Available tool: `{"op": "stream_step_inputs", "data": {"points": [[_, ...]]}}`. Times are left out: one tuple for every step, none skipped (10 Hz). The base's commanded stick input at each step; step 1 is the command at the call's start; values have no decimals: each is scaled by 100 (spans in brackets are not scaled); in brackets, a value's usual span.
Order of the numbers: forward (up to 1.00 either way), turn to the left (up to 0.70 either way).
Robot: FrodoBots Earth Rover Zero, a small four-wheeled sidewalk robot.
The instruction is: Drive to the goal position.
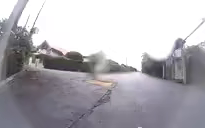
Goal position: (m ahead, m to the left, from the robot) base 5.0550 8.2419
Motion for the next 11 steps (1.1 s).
{"op": "stream_step_inputs", "data": {"points": [[70,0],[70,0],[70,0],[70,0],[70,0],[70,0],[70,0],[70,0],[70,0],[70,0],[70,0]]}}
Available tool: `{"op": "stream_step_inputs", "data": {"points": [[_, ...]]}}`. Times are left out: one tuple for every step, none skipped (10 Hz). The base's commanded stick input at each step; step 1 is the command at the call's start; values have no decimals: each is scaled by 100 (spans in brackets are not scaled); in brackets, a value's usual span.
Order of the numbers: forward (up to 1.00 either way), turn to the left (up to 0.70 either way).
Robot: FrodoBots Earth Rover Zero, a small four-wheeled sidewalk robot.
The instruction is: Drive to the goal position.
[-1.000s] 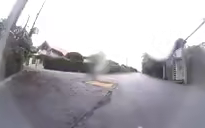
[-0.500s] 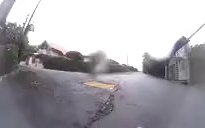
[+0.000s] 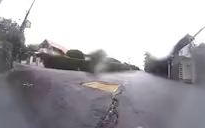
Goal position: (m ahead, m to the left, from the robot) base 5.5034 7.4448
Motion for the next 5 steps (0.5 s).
{"op": "stream_step_inputs", "data": {"points": [[70,0],[70,0],[70,17],[70,35],[70,35]]}}
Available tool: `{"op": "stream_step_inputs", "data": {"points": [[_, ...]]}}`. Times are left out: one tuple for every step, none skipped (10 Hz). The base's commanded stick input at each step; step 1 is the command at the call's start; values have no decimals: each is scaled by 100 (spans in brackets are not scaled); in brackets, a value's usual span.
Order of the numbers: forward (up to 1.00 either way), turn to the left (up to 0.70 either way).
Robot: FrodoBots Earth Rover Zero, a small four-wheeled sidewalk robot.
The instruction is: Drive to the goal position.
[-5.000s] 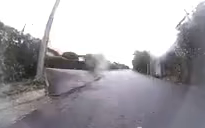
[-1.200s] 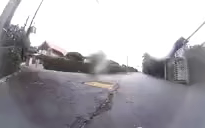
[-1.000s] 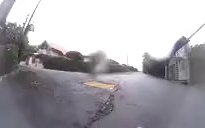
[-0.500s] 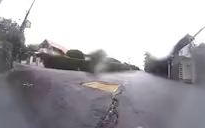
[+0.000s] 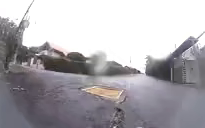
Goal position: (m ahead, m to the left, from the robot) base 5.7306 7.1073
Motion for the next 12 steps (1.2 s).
{"op": "stream_step_inputs", "data": {"points": [[70,35],[70,35],[70,35],[70,35],[70,35],[70,35],[70,35],[70,35],[70,35],[70,35],[70,35],[70,35]]}}
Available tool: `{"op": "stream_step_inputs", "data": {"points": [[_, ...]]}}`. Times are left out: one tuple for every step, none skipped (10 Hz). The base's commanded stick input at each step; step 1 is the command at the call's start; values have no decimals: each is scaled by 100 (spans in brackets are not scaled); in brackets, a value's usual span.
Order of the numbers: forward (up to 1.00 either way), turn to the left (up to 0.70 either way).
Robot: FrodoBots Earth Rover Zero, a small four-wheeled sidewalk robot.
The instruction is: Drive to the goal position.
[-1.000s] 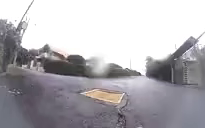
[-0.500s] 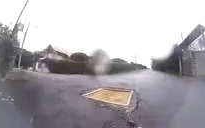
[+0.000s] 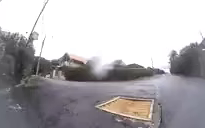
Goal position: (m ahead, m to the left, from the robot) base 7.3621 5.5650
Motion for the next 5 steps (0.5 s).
{"op": "stream_step_inputs", "data": {"points": [[70,35],[70,35],[70,35],[70,35],[70,35]]}}
